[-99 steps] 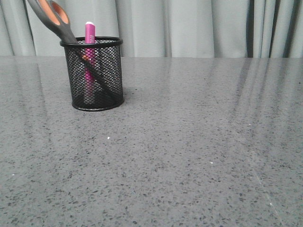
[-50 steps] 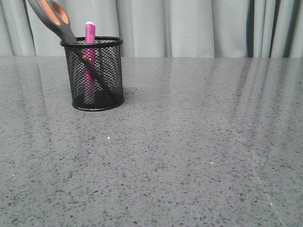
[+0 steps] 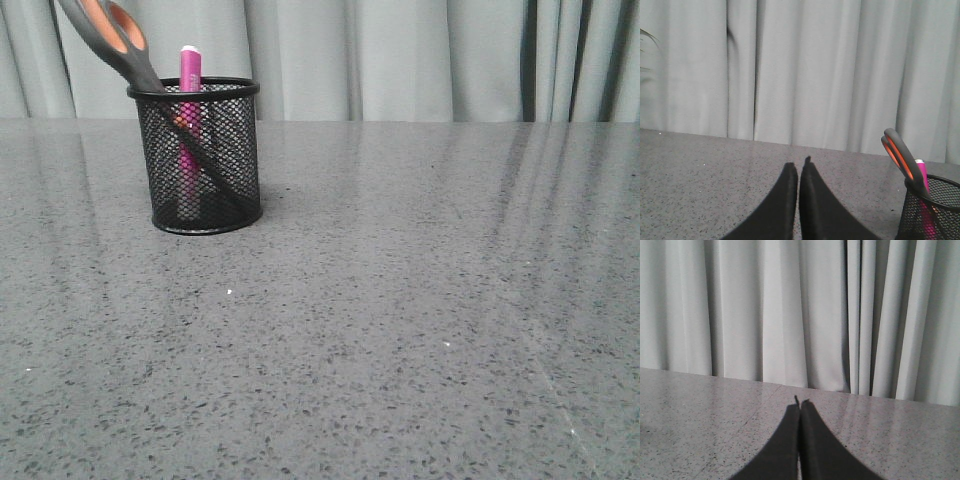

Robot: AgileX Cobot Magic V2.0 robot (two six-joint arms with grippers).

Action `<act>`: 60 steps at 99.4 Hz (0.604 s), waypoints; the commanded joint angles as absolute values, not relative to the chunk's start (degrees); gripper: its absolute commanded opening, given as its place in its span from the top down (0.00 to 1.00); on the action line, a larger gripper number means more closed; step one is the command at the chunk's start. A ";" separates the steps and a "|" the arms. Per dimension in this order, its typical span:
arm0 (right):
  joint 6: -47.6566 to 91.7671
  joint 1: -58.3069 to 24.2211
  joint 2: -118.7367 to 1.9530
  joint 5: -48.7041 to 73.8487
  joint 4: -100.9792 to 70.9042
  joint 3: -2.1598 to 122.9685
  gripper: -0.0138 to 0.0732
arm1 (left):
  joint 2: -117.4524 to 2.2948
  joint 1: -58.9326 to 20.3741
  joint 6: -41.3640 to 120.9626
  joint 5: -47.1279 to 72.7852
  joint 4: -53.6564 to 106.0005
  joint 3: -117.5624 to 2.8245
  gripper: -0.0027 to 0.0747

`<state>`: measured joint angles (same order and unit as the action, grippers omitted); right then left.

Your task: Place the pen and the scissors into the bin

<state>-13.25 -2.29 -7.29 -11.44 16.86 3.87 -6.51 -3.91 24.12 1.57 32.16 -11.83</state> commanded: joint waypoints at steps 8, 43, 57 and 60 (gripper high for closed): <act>-13.11 -1.93 -7.71 -15.23 16.64 5.33 0.92 | -7.05 -3.89 23.25 -2.07 26.05 -12.84 0.99; -13.11 -1.93 -7.71 -15.23 16.64 5.33 0.92 | -5.12 -3.86 -3.16 -2.22 3.13 -2.79 0.99; -13.11 -1.93 -7.71 -15.23 16.64 5.33 0.92 | -1.08 -3.86 -3.16 -1.98 2.12 0.68 0.99; -13.11 -1.93 -7.71 -15.23 16.64 5.33 0.92 | -0.11 -3.86 -3.16 -1.98 2.12 1.32 0.99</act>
